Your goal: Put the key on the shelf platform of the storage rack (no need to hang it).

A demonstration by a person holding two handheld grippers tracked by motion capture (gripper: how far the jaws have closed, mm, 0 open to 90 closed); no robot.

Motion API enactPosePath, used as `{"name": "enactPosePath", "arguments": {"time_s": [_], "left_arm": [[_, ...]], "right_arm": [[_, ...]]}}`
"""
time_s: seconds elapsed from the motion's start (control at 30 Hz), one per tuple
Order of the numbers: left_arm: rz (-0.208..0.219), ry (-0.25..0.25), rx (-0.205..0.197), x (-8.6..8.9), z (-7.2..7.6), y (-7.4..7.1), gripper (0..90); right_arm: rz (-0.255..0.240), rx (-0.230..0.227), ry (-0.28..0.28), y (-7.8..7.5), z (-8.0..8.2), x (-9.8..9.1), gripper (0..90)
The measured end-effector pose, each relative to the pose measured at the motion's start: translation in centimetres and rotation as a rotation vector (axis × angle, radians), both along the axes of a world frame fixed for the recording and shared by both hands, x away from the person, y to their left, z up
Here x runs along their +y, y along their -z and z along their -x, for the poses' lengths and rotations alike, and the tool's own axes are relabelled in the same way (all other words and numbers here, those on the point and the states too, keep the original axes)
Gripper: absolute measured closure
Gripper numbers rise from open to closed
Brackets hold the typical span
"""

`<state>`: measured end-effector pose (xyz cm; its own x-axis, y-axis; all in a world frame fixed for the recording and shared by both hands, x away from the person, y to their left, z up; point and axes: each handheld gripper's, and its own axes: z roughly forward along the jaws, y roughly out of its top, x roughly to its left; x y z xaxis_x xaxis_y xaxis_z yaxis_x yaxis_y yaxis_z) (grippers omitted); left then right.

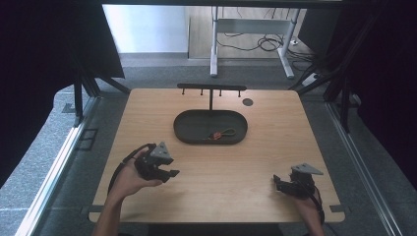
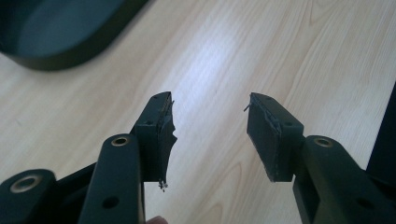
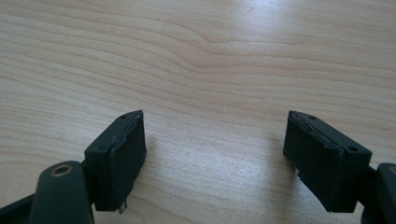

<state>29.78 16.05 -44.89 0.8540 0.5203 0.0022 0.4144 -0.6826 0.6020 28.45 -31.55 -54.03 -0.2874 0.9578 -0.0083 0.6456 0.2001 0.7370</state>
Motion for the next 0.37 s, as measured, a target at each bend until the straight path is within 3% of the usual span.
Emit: {"name": "enactPosePath", "arguments": {"time_s": [0.07,0.17,0.23,0.37], "left_arm": [[0.004,-0.008,0.008,0.4,0.1,0.6,51.3],[-0.036,-0.022,0.006,0.7,0.0,1.0,50.9],[-0.013,-0.038,0.002,1.0,-0.1,1.0,50.9],[-0.016,-0.039,0.007,1.1,-0.1,1.1,49.3]], "right_arm": [[0.003,-0.002,-0.002,0.0,0.0,0.1,21.6],[0.006,-0.003,-0.006,0.0,0.0,0.4,21.7],[0.007,-0.004,-0.007,0.0,0.0,0.6,21.7],[0.017,-0.013,0.006,0.0,0.0,0.7,21.7]]}}
